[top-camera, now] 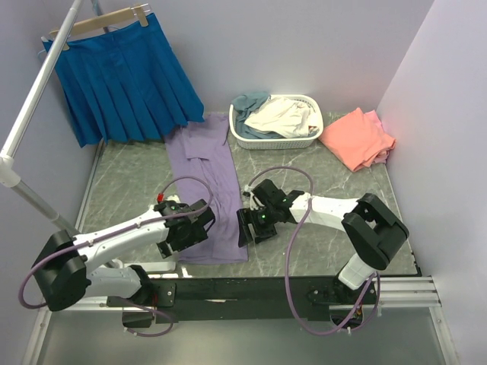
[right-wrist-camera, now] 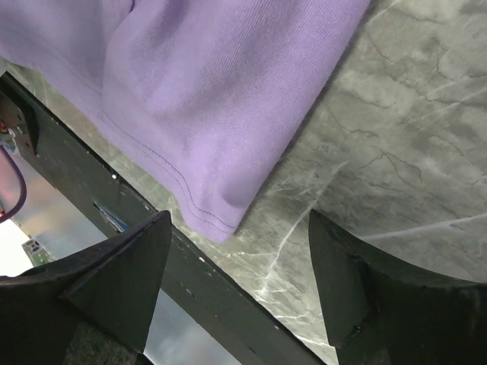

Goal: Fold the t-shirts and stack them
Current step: Fold the tshirt

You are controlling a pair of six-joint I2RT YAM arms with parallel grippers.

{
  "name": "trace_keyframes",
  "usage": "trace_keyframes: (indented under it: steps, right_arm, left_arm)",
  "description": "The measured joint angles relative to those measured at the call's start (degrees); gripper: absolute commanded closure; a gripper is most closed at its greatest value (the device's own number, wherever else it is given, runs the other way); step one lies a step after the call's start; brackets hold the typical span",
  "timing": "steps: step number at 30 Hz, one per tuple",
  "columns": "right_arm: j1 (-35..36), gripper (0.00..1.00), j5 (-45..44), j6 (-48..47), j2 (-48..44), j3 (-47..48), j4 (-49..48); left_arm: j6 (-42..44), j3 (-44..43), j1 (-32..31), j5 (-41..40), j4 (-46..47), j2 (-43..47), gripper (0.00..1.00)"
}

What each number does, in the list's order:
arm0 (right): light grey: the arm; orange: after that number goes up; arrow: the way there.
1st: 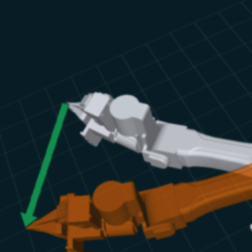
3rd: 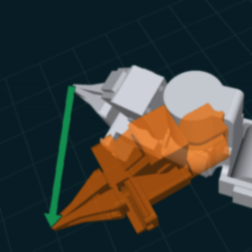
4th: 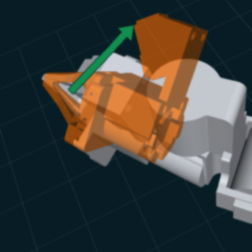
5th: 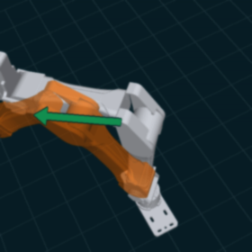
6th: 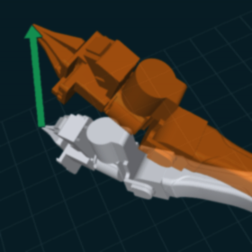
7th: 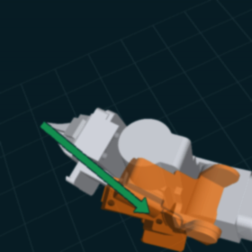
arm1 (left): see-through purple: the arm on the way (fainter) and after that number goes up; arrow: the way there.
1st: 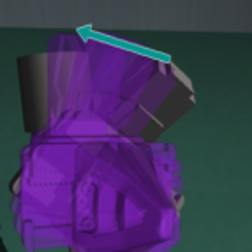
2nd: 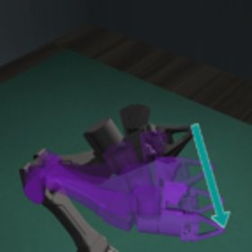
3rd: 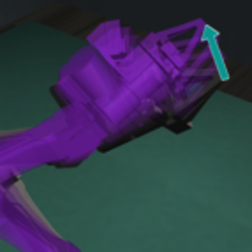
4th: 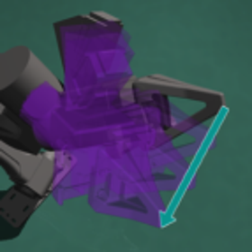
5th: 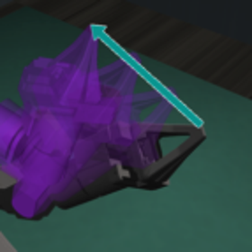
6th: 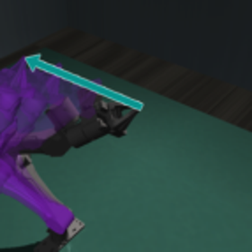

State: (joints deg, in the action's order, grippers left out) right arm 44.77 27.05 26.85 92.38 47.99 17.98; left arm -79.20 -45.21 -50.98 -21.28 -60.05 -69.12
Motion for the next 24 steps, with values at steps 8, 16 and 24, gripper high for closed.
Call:
trace_keyframes:
  steps: [8,16,24]
  right_arm:
    - [1.4,0.21,-1.6,0.8,0.7,1.1,0.1]
    - [1.7,0.45,-2.6,1.9,0.7,0.7,-0.9]
    - [2.0,0.87,-1.6,3.7,2.5,-1.3,-3.1]
  left_arm:
    - [-1.9,2.9,0.0,-0.9,2.6,-5.3,0.01]
    - [-1.6,11.6,0.3,2.0,12.4,-0.6,0.06]
    - [0.0,13.7,0.4,2.2,12.6,2.3,0.37]
